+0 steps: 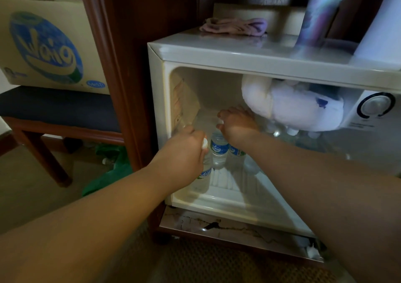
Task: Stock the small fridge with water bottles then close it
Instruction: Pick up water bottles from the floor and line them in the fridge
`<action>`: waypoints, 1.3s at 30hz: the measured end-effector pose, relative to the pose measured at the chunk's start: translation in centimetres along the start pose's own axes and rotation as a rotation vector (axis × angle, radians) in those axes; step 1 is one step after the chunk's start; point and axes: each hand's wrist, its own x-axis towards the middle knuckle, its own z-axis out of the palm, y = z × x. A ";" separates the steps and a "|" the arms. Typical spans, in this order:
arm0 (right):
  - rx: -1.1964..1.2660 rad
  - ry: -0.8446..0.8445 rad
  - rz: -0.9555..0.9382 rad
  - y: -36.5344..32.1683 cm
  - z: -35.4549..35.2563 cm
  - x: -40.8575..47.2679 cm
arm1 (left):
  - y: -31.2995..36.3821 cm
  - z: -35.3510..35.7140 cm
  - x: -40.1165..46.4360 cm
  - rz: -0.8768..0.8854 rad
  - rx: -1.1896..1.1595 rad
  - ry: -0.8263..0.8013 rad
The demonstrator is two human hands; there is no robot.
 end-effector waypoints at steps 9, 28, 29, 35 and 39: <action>0.216 0.302 -0.061 1.9 1.5 -3.5 | 1.4 1.6 5.3 -0.208 0.210 -0.100; 0.122 -0.416 0.041 4.2 13.6 -19.4 | -0.9 4.4 14.2 -0.267 0.292 -0.249; 0.116 -0.408 0.044 4.2 13.7 -19.5 | -1.0 4.5 14.3 -0.270 0.279 -0.243; 0.152 -0.422 0.043 4.4 13.9 -19.2 | -1.2 5.2 14.9 -0.287 0.264 -0.192; 0.156 -0.425 0.043 4.4 13.8 -19.2 | -1.5 5.8 14.7 -0.290 0.301 -0.138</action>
